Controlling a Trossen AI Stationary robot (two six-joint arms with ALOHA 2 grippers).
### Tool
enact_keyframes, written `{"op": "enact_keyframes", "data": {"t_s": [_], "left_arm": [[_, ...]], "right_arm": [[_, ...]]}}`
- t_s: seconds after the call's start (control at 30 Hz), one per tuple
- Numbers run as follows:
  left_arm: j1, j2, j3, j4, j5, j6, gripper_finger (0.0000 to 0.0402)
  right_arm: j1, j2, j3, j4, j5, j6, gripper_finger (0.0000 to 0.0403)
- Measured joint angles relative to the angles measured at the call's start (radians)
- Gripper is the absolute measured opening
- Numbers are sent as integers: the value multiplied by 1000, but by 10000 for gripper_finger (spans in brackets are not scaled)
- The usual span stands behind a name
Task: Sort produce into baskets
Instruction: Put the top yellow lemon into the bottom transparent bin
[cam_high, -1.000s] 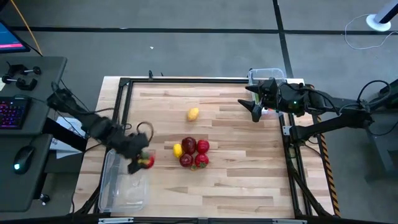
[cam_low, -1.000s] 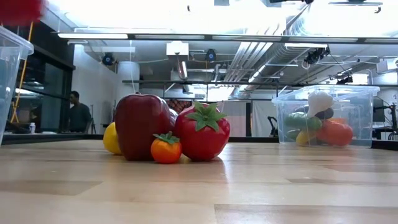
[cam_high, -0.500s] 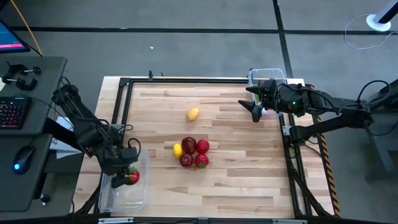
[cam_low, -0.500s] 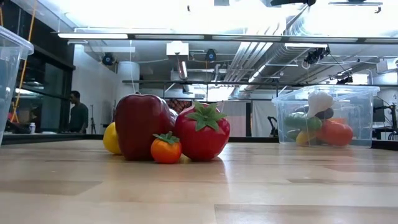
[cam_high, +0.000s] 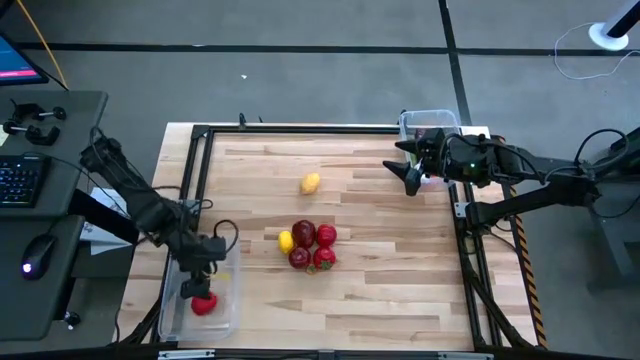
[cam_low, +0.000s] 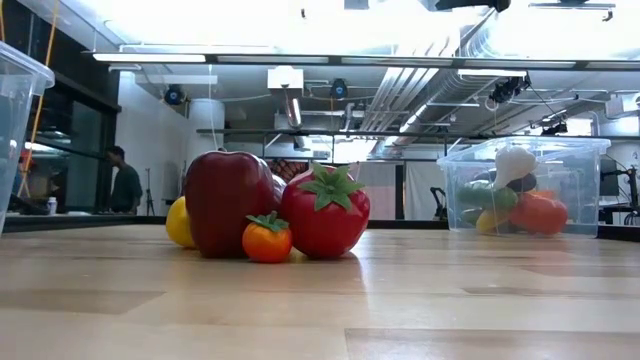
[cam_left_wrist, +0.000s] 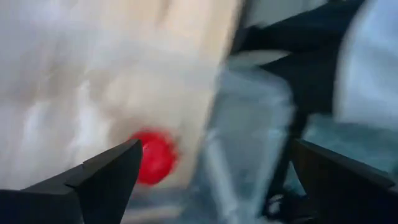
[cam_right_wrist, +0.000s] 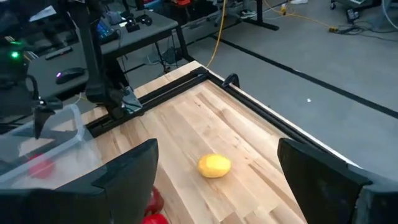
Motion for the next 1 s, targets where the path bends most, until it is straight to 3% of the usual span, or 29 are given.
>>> {"op": "enact_keyframes", "data": {"t_s": [0.23,0.43,0.63,0.8,1.0], "left_arm": [[267,-21,28,330,-11,212,393],[538,95,182,286,-80,678,393],[824,364,235,243,-93,1065,393],[1015,593,237,254,-114,1109,393],[1128,754,237,302,-111,1024,393]], "right_arm": [[0,0,0,76,-11,0,323],[-1,1,0,142,-11,-1,323],[-1,2,0,145,-10,8,323],[-1,2,0,144,-2,8,323],[-1,2,0,130,36,6,323]]}}
